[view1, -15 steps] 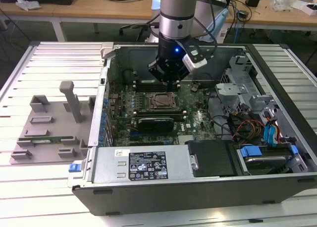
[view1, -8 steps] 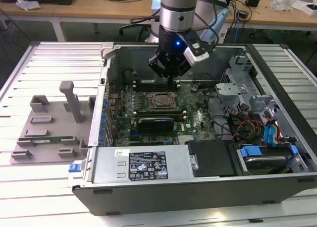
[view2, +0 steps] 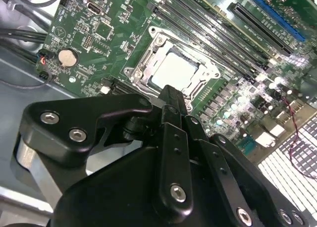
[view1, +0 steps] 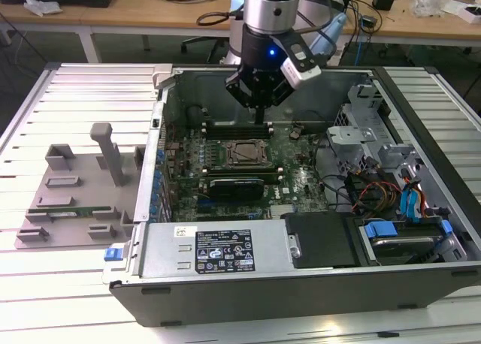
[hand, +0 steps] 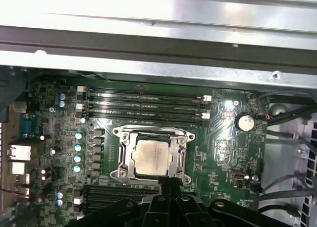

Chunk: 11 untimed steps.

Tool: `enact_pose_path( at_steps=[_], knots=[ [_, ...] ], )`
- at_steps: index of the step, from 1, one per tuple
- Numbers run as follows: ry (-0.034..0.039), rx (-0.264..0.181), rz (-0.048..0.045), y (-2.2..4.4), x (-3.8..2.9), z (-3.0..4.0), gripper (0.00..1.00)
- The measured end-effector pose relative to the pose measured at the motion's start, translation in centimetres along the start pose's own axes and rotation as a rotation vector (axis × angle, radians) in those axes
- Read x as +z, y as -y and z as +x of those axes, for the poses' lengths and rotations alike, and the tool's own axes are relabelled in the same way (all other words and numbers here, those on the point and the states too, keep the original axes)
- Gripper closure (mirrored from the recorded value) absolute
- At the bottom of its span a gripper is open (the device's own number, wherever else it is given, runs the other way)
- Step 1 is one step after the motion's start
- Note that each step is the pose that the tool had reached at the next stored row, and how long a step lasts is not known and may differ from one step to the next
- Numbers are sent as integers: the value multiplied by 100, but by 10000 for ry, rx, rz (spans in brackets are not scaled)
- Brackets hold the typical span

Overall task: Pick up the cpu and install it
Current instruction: 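Install the first cpu locking lever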

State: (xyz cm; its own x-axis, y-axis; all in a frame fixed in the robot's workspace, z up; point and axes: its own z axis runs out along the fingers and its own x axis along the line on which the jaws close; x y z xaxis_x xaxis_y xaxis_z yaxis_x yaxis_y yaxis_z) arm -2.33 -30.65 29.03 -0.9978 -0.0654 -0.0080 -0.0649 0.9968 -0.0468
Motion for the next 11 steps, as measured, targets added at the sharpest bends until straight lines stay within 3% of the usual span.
enact_pose_path(
  at_steps=[11],
  knots=[
    [0,0,0,12,-252,-2,89]
  ],
)
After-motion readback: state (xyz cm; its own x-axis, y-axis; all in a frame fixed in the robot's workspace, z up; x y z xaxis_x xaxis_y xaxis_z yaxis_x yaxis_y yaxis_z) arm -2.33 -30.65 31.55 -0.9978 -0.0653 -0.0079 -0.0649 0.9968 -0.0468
